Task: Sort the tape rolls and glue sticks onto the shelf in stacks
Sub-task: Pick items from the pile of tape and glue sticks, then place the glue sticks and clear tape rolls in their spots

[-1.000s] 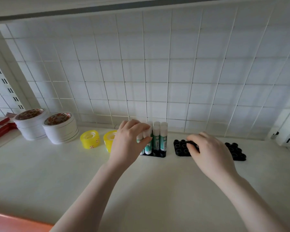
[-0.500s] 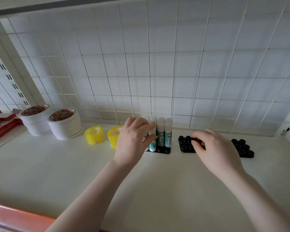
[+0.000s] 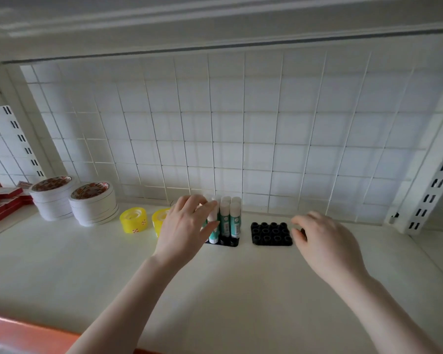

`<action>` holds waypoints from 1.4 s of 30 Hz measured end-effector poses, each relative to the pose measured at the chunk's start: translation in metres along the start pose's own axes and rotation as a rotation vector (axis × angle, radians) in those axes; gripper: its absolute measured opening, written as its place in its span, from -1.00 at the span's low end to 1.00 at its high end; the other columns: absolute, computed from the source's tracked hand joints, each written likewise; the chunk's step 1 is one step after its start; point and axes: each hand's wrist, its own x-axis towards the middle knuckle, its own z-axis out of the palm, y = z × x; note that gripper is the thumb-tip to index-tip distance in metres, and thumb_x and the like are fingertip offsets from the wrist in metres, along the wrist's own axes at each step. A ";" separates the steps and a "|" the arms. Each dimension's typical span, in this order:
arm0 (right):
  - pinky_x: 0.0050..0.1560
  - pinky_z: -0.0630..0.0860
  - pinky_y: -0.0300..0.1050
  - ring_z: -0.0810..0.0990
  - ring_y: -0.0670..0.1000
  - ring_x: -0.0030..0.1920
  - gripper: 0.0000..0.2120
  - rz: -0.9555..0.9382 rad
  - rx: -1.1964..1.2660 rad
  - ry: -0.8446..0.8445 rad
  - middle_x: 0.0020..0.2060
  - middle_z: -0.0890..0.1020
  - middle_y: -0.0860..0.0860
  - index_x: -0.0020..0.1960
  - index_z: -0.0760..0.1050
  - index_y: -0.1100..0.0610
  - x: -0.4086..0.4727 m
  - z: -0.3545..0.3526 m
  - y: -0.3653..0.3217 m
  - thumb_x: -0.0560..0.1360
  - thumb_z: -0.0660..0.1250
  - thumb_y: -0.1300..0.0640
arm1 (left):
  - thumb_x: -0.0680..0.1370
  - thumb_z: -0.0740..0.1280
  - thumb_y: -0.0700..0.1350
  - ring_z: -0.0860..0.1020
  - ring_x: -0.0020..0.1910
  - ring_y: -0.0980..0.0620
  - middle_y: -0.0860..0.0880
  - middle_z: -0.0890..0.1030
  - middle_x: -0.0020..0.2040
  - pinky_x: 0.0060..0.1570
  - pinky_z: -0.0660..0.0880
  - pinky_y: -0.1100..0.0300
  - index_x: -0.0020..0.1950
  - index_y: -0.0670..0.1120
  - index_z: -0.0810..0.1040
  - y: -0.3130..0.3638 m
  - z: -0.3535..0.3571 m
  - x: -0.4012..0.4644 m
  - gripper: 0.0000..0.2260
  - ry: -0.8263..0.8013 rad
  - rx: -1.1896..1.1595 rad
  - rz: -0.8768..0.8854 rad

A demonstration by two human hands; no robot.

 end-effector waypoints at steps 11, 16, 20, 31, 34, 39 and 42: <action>-0.28 0.55 0.04 0.59 0.21 -0.31 -0.75 -0.044 -0.031 0.159 -0.31 0.60 0.10 -0.15 0.61 0.21 -0.085 -0.029 0.102 0.20 0.56 0.28 | 0.42 0.29 0.00 0.52 0.00 -0.15 -0.07 0.58 0.03 -0.10 0.52 0.01 0.11 -0.12 0.58 0.103 -0.020 -0.025 -0.67 -0.035 0.019 -0.186; -0.23 0.56 0.08 0.61 0.22 -0.25 -0.74 0.042 -0.019 0.199 -0.26 0.62 0.13 -0.10 0.61 0.23 -0.128 -0.050 0.142 0.23 0.55 0.28 | 0.42 0.45 -0.10 0.54 0.05 -0.19 -0.11 0.59 0.08 -0.03 0.51 -0.02 0.15 -0.14 0.58 0.159 -0.013 -0.047 -0.68 -0.089 -0.044 -0.206; -0.21 0.56 0.09 0.60 0.25 -0.23 -0.78 0.108 -0.040 0.277 -0.25 0.61 0.16 -0.08 0.61 0.23 -0.160 -0.071 0.168 0.28 0.50 0.29 | 0.43 0.35 -0.04 0.55 0.02 -0.17 -0.10 0.60 0.06 -0.03 0.50 0.00 0.14 -0.13 0.59 0.200 -0.014 -0.057 -0.68 -0.094 -0.110 -0.172; -0.22 0.56 0.07 0.59 0.24 -0.26 -0.80 0.168 -0.139 0.345 -0.27 0.62 0.17 -0.09 0.61 0.23 -0.221 -0.135 0.271 0.30 0.49 0.29 | 0.45 0.43 -0.14 0.50 0.11 -0.15 -0.09 0.57 0.12 0.03 0.42 0.03 0.19 -0.13 0.57 0.336 -0.016 -0.049 -0.68 -0.134 -0.250 -0.163; -0.23 0.56 0.05 0.59 0.24 -0.27 -0.82 0.151 -0.143 0.369 -0.27 0.62 0.17 -0.10 0.61 0.23 -0.231 -0.148 0.317 0.30 0.48 0.29 | 0.45 0.43 -0.15 0.50 0.10 -0.14 -0.08 0.58 0.10 0.00 0.42 0.05 0.18 -0.13 0.57 0.382 -0.003 -0.042 -0.69 -0.132 -0.251 -0.163; -0.27 0.53 0.00 0.59 0.21 -0.28 -0.86 0.135 -0.125 0.428 -0.27 0.62 0.15 -0.14 0.61 0.20 -0.243 -0.173 0.413 0.31 0.48 0.29 | 0.44 0.44 -0.14 0.50 0.05 -0.12 -0.05 0.57 0.07 -0.03 0.41 0.07 0.18 -0.11 0.57 0.478 0.037 -0.025 -0.69 -0.095 -0.260 -0.198; -0.30 0.52 0.01 0.57 0.22 -0.30 -0.88 0.099 -0.116 0.384 -0.31 0.60 0.13 -0.15 0.60 0.21 -0.250 -0.190 0.469 0.33 0.47 0.30 | 0.43 0.44 -0.13 0.52 0.03 -0.12 -0.05 0.58 0.06 -0.04 0.43 0.08 0.17 -0.11 0.58 0.538 0.061 -0.016 -0.69 -0.092 -0.289 -0.218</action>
